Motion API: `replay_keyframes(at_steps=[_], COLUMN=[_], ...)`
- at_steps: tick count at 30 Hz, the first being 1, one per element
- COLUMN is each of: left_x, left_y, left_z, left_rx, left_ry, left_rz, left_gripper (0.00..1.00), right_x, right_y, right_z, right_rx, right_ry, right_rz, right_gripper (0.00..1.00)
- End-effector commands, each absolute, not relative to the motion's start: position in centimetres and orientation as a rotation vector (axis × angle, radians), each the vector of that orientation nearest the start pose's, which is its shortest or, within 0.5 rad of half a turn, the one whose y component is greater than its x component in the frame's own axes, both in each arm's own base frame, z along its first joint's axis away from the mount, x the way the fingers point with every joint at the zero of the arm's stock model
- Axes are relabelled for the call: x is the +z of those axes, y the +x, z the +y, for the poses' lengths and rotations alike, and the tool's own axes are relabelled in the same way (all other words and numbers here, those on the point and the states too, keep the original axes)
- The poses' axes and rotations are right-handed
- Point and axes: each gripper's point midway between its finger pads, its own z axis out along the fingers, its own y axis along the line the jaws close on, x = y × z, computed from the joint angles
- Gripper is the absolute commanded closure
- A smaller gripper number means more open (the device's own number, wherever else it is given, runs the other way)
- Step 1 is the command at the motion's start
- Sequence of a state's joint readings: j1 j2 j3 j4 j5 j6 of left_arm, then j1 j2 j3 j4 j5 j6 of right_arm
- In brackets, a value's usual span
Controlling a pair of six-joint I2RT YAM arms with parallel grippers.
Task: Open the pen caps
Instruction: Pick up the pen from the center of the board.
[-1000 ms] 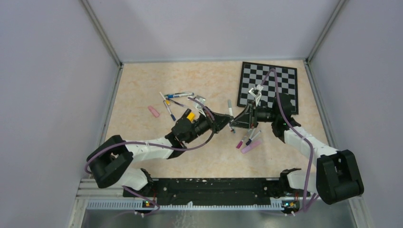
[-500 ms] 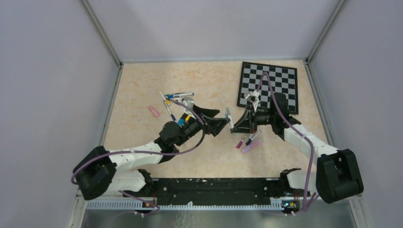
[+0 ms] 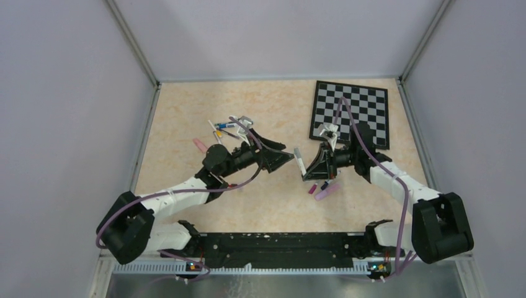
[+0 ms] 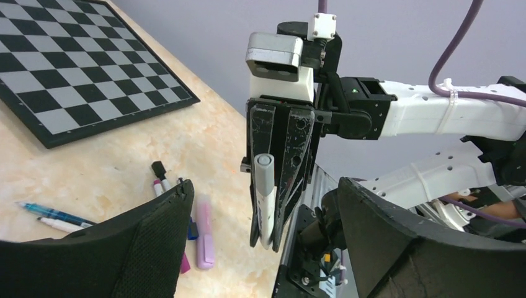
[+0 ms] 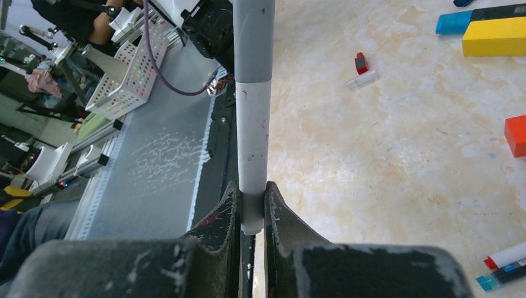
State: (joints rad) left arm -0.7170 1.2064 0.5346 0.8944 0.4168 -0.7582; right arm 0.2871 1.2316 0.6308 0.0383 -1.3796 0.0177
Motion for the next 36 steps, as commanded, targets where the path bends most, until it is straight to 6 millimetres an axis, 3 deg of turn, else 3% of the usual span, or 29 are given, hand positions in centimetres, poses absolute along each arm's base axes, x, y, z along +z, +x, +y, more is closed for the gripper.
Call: replay_keyframes(at_steps=[1,8,18,27,30,34,36], left_x=[30.0,29.8,28.9,28.6,28.5,28.2,27.9], left_y=[21.6,21.7,21.4,21.0,20.9,21.1,21.0], left_z=[-33.7,-35.6,-36.5,-37.4,-37.5,-37.4,-37.4], left_rx=[-1.571,-1.593,-1.594,-1.627,-1.635,-1.627,-1.621], left_ry=[0.441,0.480,0.504,0.536,0.540,0.513,0.502], left_rz=[1.432,1.442,1.482,1.497,1.502,1.514,1.518], left_gripper=[0.14,0.35,0.48,0.82,1.00,1.00,1.00], right_x=[19.7,19.4,19.3,19.3,19.3,20.1,21.2], right_y=[17.8,17.9,18.1,18.2,18.3,18.5,18.6], right_z=[23.9,24.0,24.1,24.1,24.1,24.2,24.3], right_rx=[1.633,1.655,1.661,1.650,1.639,1.632,1.645], right_ry=[-1.141,-1.126,-1.114,-1.108,-1.103,-1.085,-1.077], right_rz=[1.574,1.602,1.615,1.620,1.626,1.631,1.620], right_gripper=[1.00,1.00,1.00,1.00,1.00,0.62,0.52])
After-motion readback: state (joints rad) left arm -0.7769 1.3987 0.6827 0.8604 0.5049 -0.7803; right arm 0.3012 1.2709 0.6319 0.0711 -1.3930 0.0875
